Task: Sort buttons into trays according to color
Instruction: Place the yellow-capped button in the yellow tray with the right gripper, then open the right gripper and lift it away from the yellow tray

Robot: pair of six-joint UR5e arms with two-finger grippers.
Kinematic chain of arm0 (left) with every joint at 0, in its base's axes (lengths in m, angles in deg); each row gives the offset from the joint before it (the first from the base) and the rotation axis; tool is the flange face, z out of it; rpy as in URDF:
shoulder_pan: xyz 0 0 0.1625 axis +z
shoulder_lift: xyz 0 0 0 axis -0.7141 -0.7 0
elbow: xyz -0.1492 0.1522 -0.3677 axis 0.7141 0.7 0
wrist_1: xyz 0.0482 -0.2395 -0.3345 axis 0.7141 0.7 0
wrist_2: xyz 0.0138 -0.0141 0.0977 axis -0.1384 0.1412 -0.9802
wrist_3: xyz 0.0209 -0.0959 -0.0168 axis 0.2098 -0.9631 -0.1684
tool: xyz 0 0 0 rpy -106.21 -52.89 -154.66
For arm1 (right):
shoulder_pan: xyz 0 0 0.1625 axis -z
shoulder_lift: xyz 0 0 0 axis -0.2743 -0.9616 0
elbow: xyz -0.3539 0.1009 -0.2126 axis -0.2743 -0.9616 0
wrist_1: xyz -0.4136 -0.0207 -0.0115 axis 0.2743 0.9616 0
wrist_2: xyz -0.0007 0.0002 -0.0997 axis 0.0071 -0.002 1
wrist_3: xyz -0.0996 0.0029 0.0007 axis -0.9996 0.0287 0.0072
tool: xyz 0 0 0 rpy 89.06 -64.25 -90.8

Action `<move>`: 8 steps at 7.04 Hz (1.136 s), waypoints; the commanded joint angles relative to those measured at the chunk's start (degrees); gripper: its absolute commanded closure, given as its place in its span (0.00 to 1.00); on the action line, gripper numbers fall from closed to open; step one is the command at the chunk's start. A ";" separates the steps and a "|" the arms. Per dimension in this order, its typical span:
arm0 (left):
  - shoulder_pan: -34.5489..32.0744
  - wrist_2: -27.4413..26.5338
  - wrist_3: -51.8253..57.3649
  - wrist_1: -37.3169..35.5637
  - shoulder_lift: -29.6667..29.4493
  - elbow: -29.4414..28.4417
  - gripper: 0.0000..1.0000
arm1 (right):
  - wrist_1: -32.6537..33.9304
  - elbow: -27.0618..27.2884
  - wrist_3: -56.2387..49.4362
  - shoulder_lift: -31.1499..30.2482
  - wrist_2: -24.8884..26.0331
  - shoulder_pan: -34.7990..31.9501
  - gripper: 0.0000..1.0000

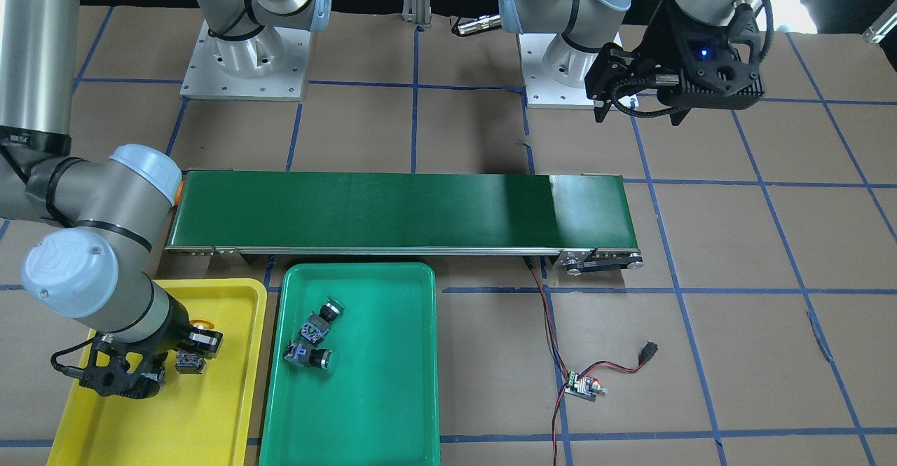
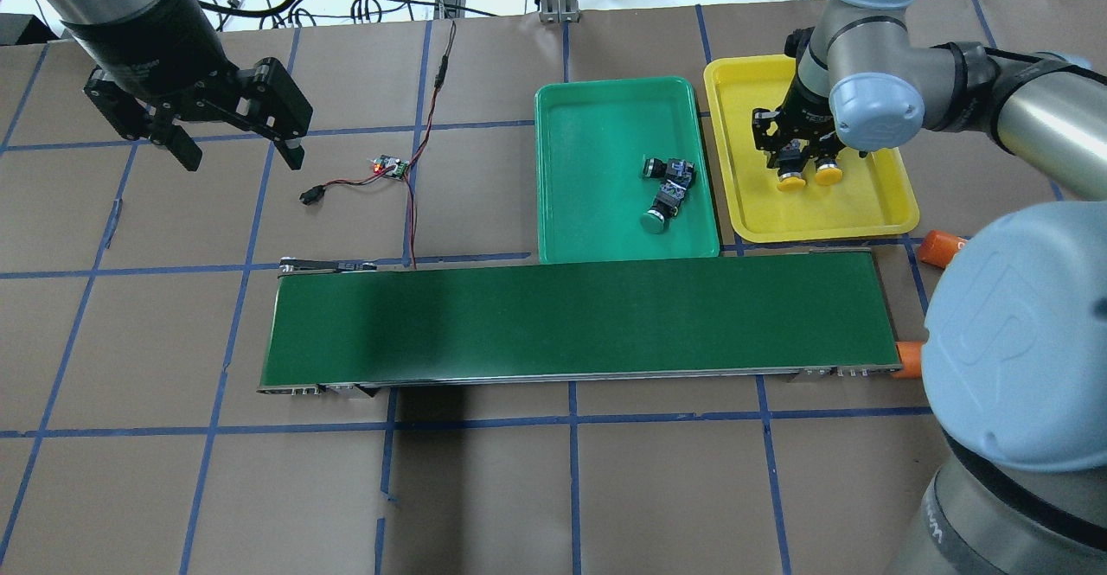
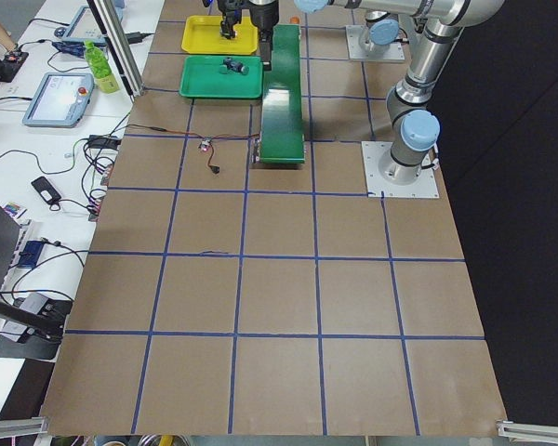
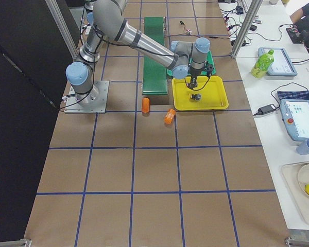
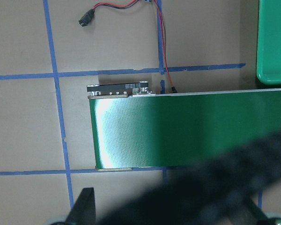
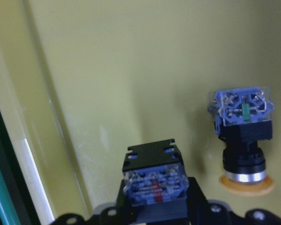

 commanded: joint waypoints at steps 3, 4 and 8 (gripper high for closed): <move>0.00 0.00 -0.13 0.00 -0.21 -0.01 0.00 | -6.24 -0.12 0.76 -6.51 -0.47 0.09 0.00; -0.09 0.09 -0.22 0.00 -0.21 -0.19 0.00 | -11.26 0.14 -0.11 -10.64 -0.56 -0.01 0.00; 0.00 0.09 -0.13 0.00 -0.03 -0.36 0.00 | -36.33 1.10 0.40 -33.66 -0.30 -5.17 0.00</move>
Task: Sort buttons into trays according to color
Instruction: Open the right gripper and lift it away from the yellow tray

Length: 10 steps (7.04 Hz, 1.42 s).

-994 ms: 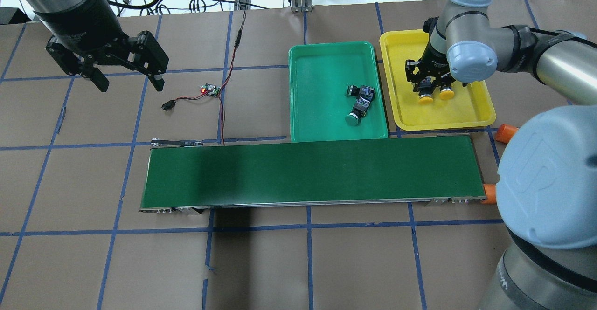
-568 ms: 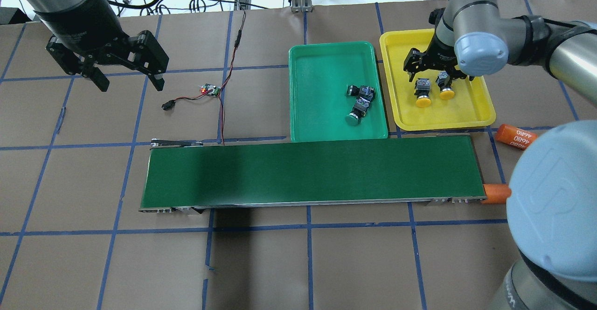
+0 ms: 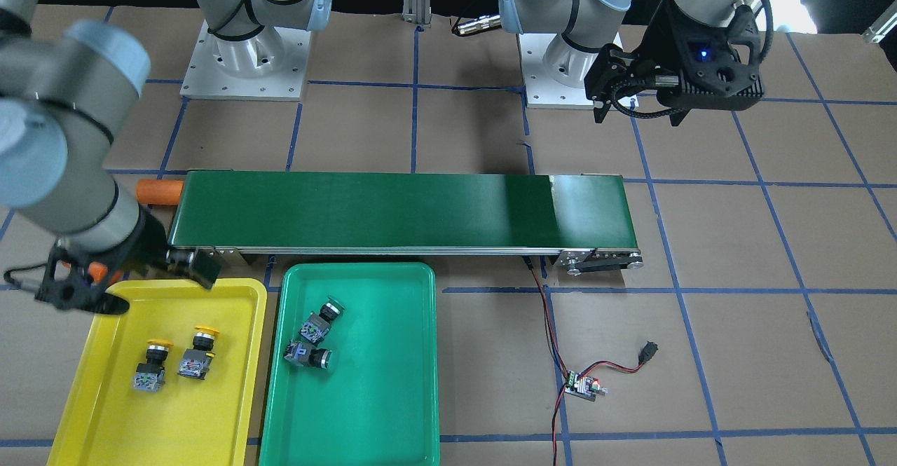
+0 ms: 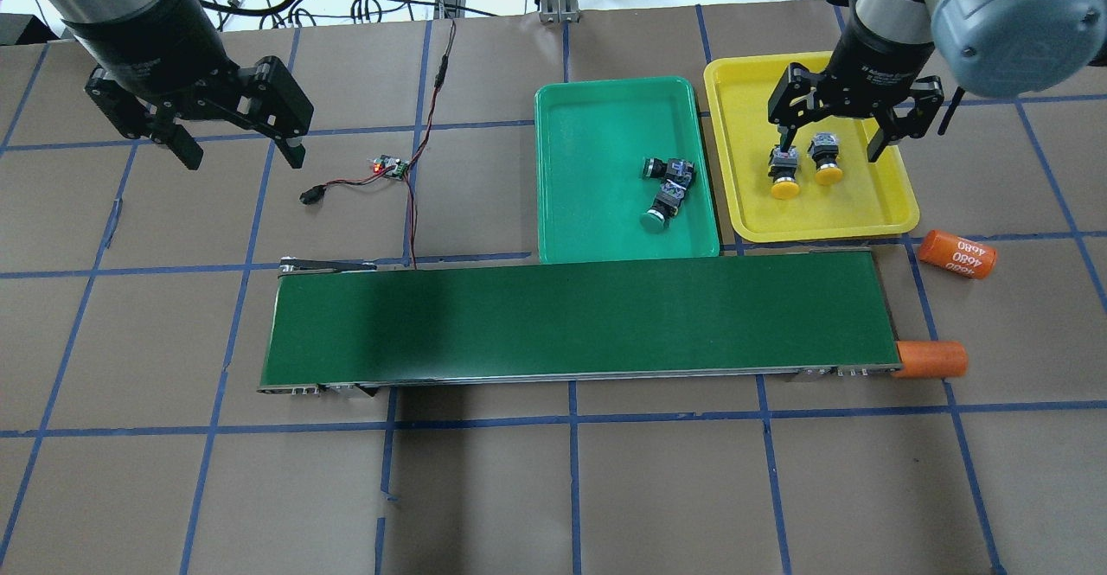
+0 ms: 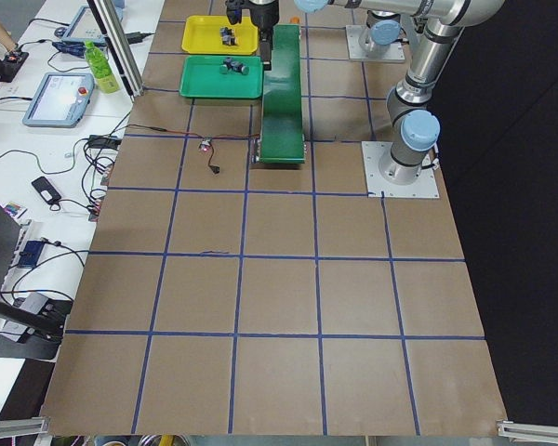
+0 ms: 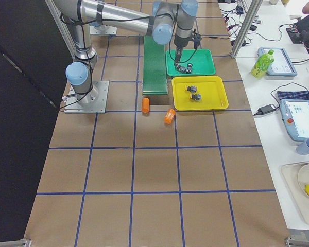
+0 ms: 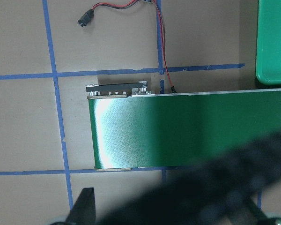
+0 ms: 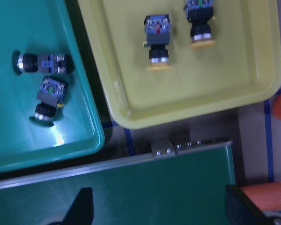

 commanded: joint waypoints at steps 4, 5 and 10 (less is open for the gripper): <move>0.04 0.09 0.00 0.00 0.05 -0.06 0.00 | -13.43 5.41 1.00 -14.91 0.73 -5.10 0.00; 0.04 0.09 0.00 0.00 0.05 -0.23 0.00 | -12.30 5.60 0.92 -15.28 0.73 -3.96 0.00; 0.04 0.00 0.18 0.00 0.05 -0.23 0.00 | -10.63 5.96 0.74 -15.38 0.30 -1.22 0.00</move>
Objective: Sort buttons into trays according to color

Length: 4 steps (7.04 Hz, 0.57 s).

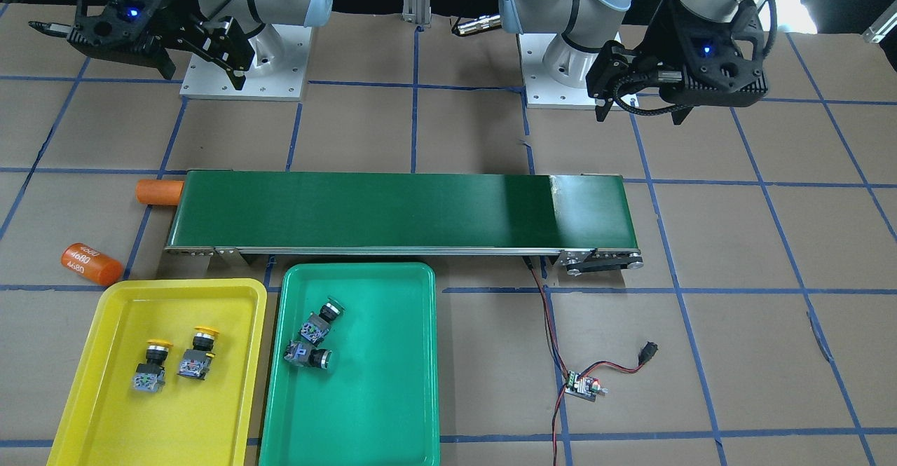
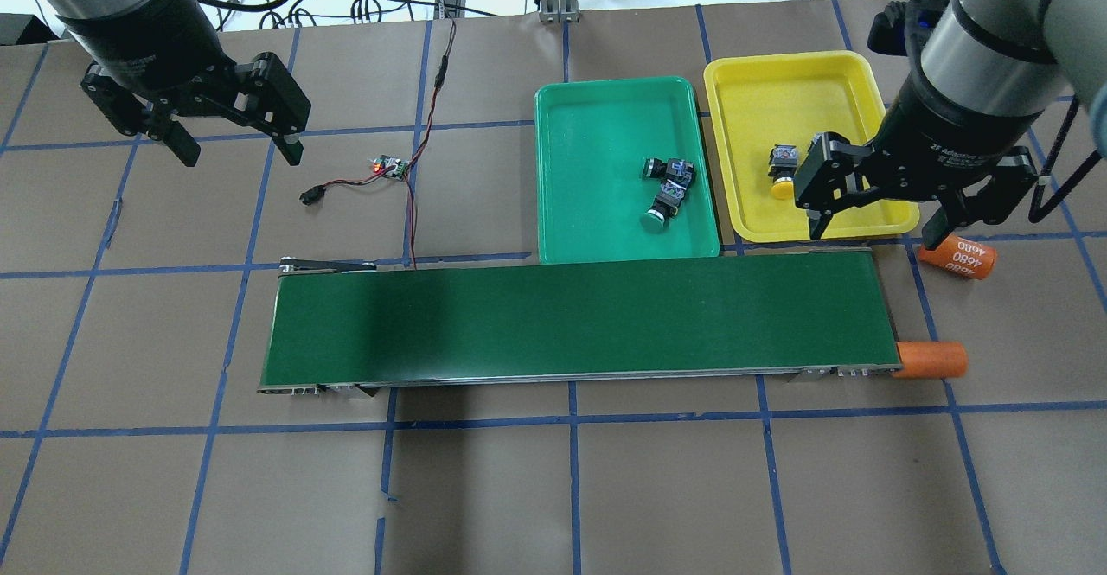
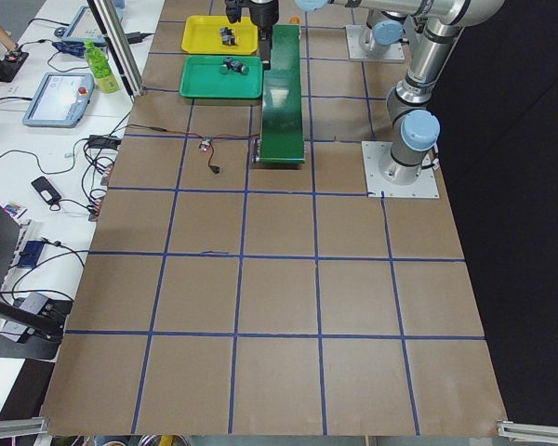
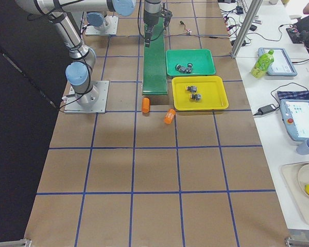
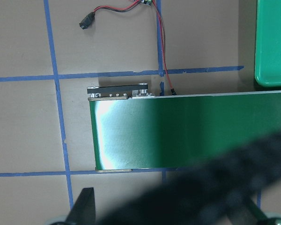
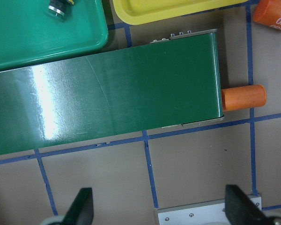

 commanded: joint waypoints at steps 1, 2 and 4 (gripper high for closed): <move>-0.02 -0.01 -0.03 0.00 0.00 -0.03 0.00 | 0.28 0.08 -0.33 0.06 -0.22 0.03 0.00; -0.02 -0.01 -0.03 0.00 0.00 -0.03 0.00 | 0.19 0.08 -0.15 0.15 -0.30 0.03 0.00; -0.02 -0.01 -0.03 0.00 0.00 -0.03 0.00 | 0.28 0.26 -0.06 0.23 -0.65 -0.06 0.00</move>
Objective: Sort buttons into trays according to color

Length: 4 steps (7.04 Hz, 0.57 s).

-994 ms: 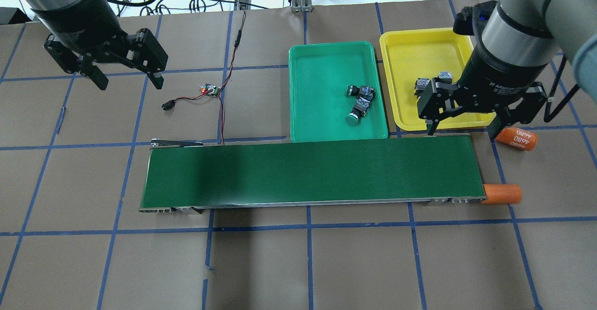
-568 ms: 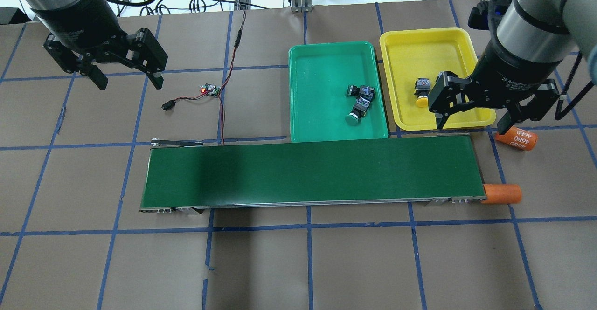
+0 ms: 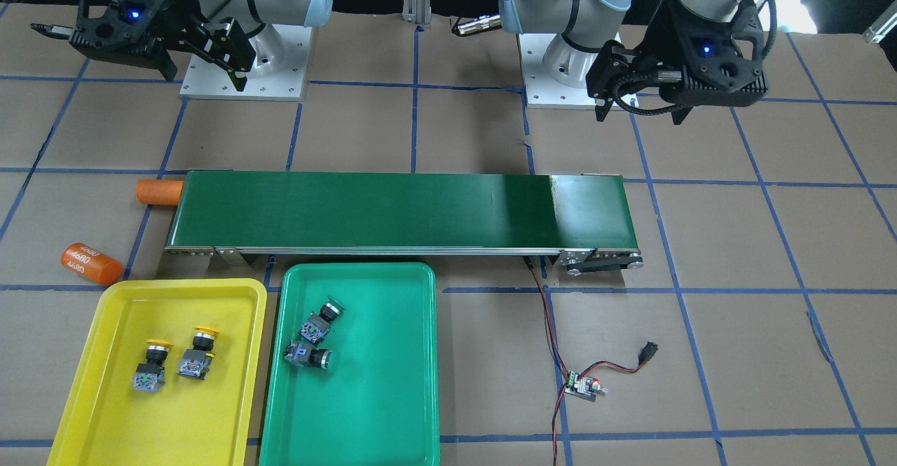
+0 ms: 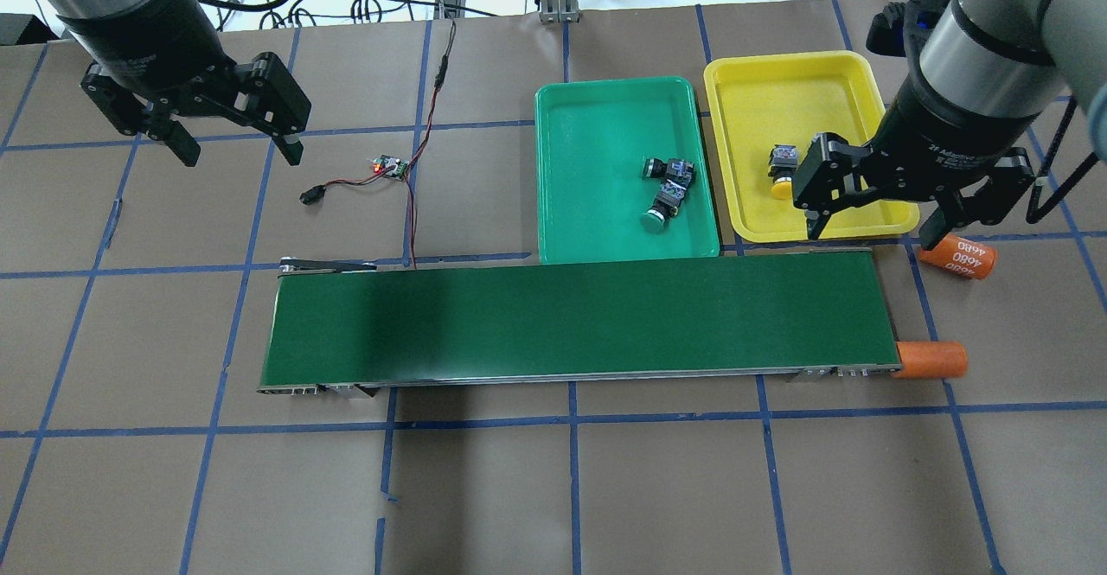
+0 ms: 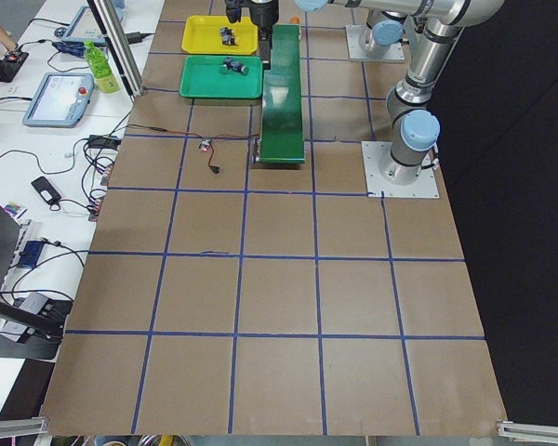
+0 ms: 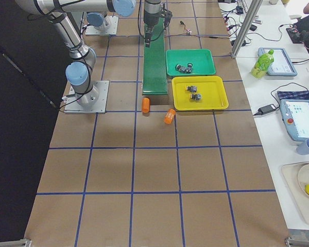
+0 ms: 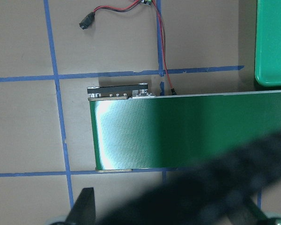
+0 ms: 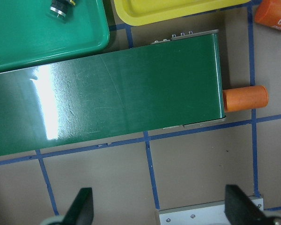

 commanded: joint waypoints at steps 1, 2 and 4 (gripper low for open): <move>0.00 0.00 0.00 0.00 0.00 0.00 0.00 | 0.07 0.06 -0.10 0.05 -0.30 0.01 0.00; 0.00 0.00 0.00 0.00 0.00 0.08 0.00 | 0.07 0.06 -0.27 0.05 -0.39 -0.07 0.00; 0.00 0.09 0.00 0.00 0.00 0.00 0.00 | -0.11 0.06 -0.89 -0.12 -0.48 -0.25 0.00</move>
